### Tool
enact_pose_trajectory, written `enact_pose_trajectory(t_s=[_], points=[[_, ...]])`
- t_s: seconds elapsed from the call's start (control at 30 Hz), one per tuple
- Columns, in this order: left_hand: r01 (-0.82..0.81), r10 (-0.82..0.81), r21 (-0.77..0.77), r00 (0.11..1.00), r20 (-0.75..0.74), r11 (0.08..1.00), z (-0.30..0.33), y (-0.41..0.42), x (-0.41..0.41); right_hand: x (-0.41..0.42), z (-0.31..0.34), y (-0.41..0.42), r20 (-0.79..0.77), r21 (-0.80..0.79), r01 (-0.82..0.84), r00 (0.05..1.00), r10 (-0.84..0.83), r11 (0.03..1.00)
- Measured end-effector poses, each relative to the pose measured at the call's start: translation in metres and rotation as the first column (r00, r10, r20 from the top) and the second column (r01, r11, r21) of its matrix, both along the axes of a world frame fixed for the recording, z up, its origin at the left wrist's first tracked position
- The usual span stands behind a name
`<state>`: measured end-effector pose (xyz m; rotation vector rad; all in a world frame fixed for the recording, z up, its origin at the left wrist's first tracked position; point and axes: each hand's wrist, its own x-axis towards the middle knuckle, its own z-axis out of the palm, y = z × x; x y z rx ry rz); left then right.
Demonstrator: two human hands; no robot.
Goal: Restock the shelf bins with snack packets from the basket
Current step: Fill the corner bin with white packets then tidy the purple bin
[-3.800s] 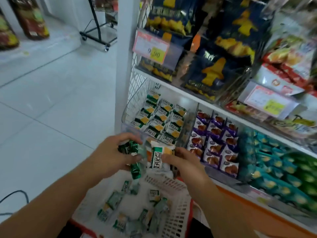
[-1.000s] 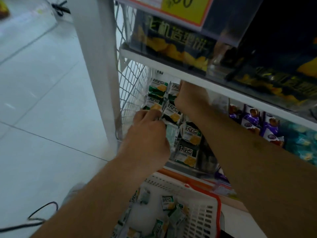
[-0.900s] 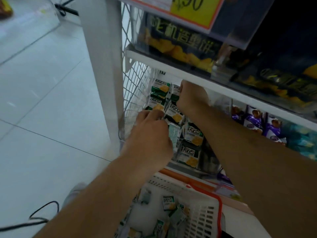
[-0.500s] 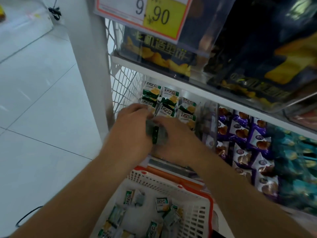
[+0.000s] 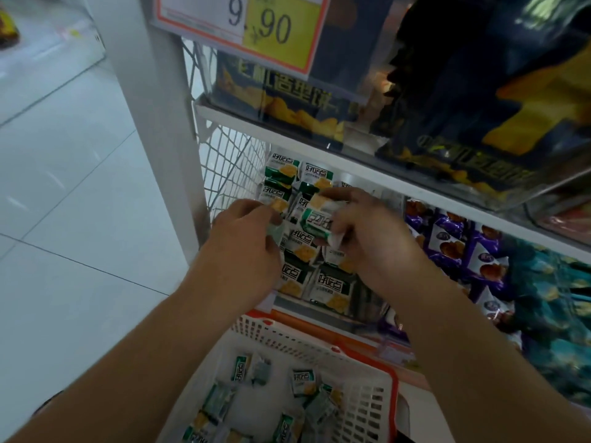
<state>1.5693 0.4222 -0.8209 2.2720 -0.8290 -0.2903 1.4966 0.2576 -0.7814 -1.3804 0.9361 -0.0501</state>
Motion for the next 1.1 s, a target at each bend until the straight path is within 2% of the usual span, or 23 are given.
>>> enact_pose_trajectory(t_s=[0.03,0.1,0.17,0.27,0.3,0.33,0.37,0.4,0.43,0.5,0.57,0.63,0.7,0.8,0.87,0.9,0.93,0.97,1.0,1.03,1.1], points=[[0.006,-0.006,-0.001,1.000,-0.012,1.000,-0.001,-0.001,0.000,0.002,0.003,0.000,0.070,0.151,0.053,0.995,-0.064,0.987],[0.021,-0.021,0.006,0.999,-0.049,1.000,-0.003,-0.004,0.000,0.003,0.005,0.004,0.131,0.343,0.125,0.975,-0.179,0.931],[0.000,-0.002,-0.009,0.987,-0.161,1.000,0.001,-0.007,0.000,-0.001,-0.002,0.003,0.168,0.422,0.168,0.951,-0.259,0.891],[-0.078,0.063,-0.042,0.958,-0.280,0.996,0.010,-0.012,0.000,-0.009,-0.006,0.001,0.231,0.470,0.094,0.947,-0.225,0.878],[-0.102,0.082,-0.057,0.955,-0.284,0.993,0.011,-0.013,0.001,-0.008,-0.007,0.001,0.232,0.436,0.061,0.956,-0.178,0.898],[-0.122,0.098,-0.068,0.956,-0.276,0.990,0.012,-0.014,0.001,-0.008,-0.007,0.001,0.225,0.334,0.018,0.969,-0.098,0.943],[-0.140,0.115,-0.078,0.958,-0.264,0.987,0.013,-0.014,0.002,-0.008,-0.009,0.000,0.200,0.164,-0.055,0.979,0.021,0.985],[-0.155,0.128,-0.089,0.958,-0.257,0.984,0.013,-0.014,0.002,-0.009,-0.012,-0.001,0.153,-0.036,-0.158,0.975,0.162,0.987],[-0.169,0.138,-0.102,0.956,-0.259,0.980,0.013,-0.015,0.002,-0.010,-0.012,-0.003,0.076,-0.201,-0.261,0.957,0.281,0.944],[-0.193,0.152,-0.131,0.950,-0.273,0.972,0.014,-0.015,0.002,-0.011,-0.008,-0.003,-0.035,-0.353,-0.386,0.916,0.400,0.852],[-0.194,0.150,-0.151,0.954,-0.261,0.969,0.015,-0.015,0.002,-0.012,-0.002,0.003,-0.028,-0.379,-0.365,0.923,0.384,0.850],[-0.194,0.145,-0.163,0.952,-0.270,0.967,0.016,-0.015,0.002,-0.010,-0.001,0.010,0.007,-0.366,-0.259,0.960,0.281,0.894],[-0.197,0.145,-0.146,0.941,-0.306,0.969,0.017,-0.016,0.001,-0.009,-0.002,0.015,0.036,-0.268,-0.141,0.987,0.156,0.953],[-0.172,0.138,-0.103,0.951,-0.277,0.980,0.016,-0.016,-0.002,-0.009,0.000,0.019,0.066,-0.064,0.013,0.998,-0.009,0.998],[-0.188,0.154,-0.095,0.946,-0.286,0.977,0.018,-0.014,-0.002,-0.010,0.002,0.019,0.065,0.006,0.027,0.998,-0.027,1.000],[-0.214,0.164,-0.116,0.926,-0.339,0.970,0.019,-0.014,-0.002,-0.011,0.001,0.019,0.046,-0.035,-0.004,0.999,0.006,0.999],[-0.248,0.165,-0.151,0.892,-0.420,0.957,0.020,-0.014,0.000,-0.013,0.000,0.016,0.009,-0.150,-0.073,0.997,0.075,0.986],[-0.277,0.155,-0.175,0.849,-0.506,0.945,0.020,-0.012,-0.001,-0.018,-0.001,0.015,-0.053,-0.338,-0.184,0.983,0.177,0.923],[-0.289,0.146,-0.185,0.825,-0.546,0.939,0.022,-0.012,-0.001,-0.022,-0.002,0.013,-0.117,-0.536,-0.303,0.951,0.286,0.788],[-0.273,0.141,-0.175,0.832,-0.537,0.946,0.023,-0.012,-0.001,-0.026,-0.002,0.012,-0.165,-0.692,-0.387,0.906,0.389,0.609],[-0.235,0.134,-0.145,0.856,-0.499,0.961,0.024,-0.012,-0.001,-0.030,-0.006,0.011,-0.253,-0.852,-0.440,0.821,0.511,0.285]])
